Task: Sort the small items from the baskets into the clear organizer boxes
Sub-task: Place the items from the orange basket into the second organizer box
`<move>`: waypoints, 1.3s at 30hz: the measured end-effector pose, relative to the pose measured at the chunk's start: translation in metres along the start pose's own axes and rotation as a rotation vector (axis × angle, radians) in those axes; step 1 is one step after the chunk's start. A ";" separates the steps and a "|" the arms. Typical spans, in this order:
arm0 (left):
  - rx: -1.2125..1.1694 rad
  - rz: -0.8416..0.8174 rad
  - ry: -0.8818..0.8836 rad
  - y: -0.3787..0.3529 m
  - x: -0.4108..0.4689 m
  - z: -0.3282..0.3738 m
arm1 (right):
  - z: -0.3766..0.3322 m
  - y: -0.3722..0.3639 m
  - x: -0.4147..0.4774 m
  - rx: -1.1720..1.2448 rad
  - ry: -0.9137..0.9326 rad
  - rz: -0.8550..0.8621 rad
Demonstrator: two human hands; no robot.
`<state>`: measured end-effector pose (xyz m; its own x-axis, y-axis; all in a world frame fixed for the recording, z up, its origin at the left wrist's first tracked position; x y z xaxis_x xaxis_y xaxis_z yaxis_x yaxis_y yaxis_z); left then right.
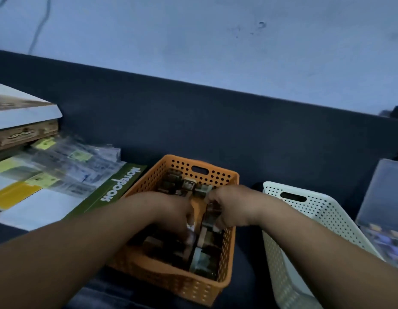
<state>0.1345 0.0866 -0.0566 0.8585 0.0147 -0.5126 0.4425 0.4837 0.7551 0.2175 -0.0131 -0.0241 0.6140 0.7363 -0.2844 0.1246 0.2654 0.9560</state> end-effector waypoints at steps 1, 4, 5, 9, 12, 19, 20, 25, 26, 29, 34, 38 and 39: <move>-0.013 -0.024 -0.015 -0.001 0.001 -0.001 | -0.003 -0.002 0.001 -0.021 -0.003 -0.020; 0.005 -0.055 -0.087 0.000 0.008 -0.009 | -0.016 -0.009 0.002 -0.041 -0.020 -0.109; 0.011 -0.035 -0.115 0.000 0.009 -0.011 | -0.020 -0.011 0.003 -0.049 -0.025 -0.133; -0.015 0.132 -0.200 0.012 0.007 -0.018 | -0.032 -0.018 0.007 -0.137 -0.048 -0.225; -0.056 0.239 -0.234 0.023 -0.001 -0.028 | -0.037 -0.024 0.010 -0.166 -0.079 -0.252; -0.144 0.459 -0.332 0.040 -0.020 -0.046 | -0.034 -0.009 0.007 0.155 -0.103 -0.118; -0.169 0.479 -0.344 0.042 -0.022 -0.047 | -0.031 -0.003 0.004 0.251 -0.106 -0.073; -0.291 0.586 -0.348 0.056 -0.032 -0.041 | -0.012 0.015 -0.014 0.658 -0.161 0.140; -0.314 0.608 -0.357 0.059 -0.034 -0.037 | -0.009 0.017 -0.018 0.716 -0.154 0.189; -0.385 0.665 -0.393 0.060 -0.039 -0.012 | 0.005 0.015 -0.037 0.872 -0.095 0.313; -0.483 0.728 -0.513 0.053 -0.048 0.062 | 0.047 0.015 -0.092 1.078 -0.054 0.462; -0.570 0.745 -0.624 0.028 -0.044 0.142 | 0.101 0.000 -0.153 1.198 -0.117 0.535; -0.575 0.740 -0.641 0.016 -0.039 0.166 | 0.119 -0.007 -0.173 1.220 -0.139 0.555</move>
<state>0.1510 -0.0517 0.0433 0.9074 0.0934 0.4097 -0.2712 0.8749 0.4012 0.2031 -0.2169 0.0268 0.8733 0.4773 0.0978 0.4002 -0.8172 0.4148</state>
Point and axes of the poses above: each hand's wrist, its own x-axis towards the middle knuckle, its own y-axis out of the back of the hand, z = x × y, the point moved 4 cm from there along x, towards the middle knuckle, and after that the axes turned 14 degrees about -y, right-handed, at the moved point
